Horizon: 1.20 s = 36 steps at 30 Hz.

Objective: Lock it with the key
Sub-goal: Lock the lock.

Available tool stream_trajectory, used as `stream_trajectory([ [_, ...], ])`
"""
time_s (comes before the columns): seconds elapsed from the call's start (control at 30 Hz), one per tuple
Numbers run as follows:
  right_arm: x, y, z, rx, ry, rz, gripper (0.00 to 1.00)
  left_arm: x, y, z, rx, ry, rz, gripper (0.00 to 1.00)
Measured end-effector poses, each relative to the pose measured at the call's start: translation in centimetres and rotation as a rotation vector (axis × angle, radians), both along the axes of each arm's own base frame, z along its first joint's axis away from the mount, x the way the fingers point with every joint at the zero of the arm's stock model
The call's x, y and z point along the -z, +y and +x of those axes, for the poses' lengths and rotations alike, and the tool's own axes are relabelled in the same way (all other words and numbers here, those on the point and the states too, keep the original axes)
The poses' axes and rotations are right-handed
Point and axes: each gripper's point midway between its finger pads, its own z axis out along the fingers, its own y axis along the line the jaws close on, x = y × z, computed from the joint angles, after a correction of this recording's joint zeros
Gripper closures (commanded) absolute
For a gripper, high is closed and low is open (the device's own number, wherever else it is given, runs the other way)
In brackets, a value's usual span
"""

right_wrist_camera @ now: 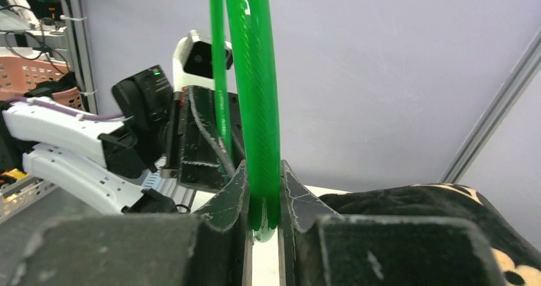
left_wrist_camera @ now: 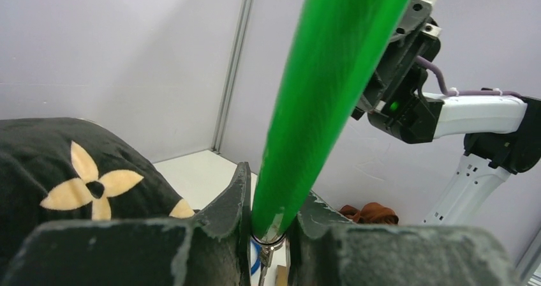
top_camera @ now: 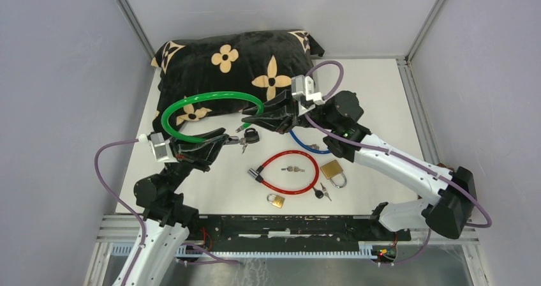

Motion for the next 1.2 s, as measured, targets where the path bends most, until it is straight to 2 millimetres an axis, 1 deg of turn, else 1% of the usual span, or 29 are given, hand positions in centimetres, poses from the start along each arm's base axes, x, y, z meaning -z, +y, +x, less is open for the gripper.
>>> stream_trajectory([
  [0.07,0.0,1.1,0.6,-0.001,0.015,-0.001,1.00,-0.1,0.1,-0.1,0.001,0.000,-0.007,0.98],
  [0.17,1.0,2.4,1.4,-0.005,0.052,-0.022,1.00,-0.2,0.2,0.0,-0.007,0.003,-0.012,0.98],
  [0.23,1.6,2.9,1.6,-0.012,0.075,-0.033,1.00,-0.2,0.3,0.1,-0.009,0.007,-0.016,0.98],
  [0.3,1.8,3.3,1.4,-0.028,0.091,-0.038,1.00,-0.2,0.4,0.1,-0.010,0.011,-0.020,0.98],
  [0.47,1.1,3.3,1.1,-0.035,0.089,-0.026,1.00,-0.2,0.4,0.1,-0.009,0.012,-0.025,0.98],
  [0.67,0.3,2.9,0.7,-0.039,0.083,-0.016,1.00,0.2,0.4,0.3,-0.013,0.023,-0.025,0.98],
  [0.87,0.2,3.1,0.0,-0.069,0.107,-0.011,1.00,0.2,0.4,0.3,-0.013,0.022,-0.025,0.98],
  [0.97,0.4,3.3,-0.2,-0.083,0.118,-0.017,1.00,0.2,0.4,0.3,-0.013,0.022,-0.025,0.98],
  [1.2,0.4,3.9,-0.1,-0.100,0.114,-0.026,1.00,0.2,0.4,0.4,-0.016,0.026,-0.025,0.98],
])
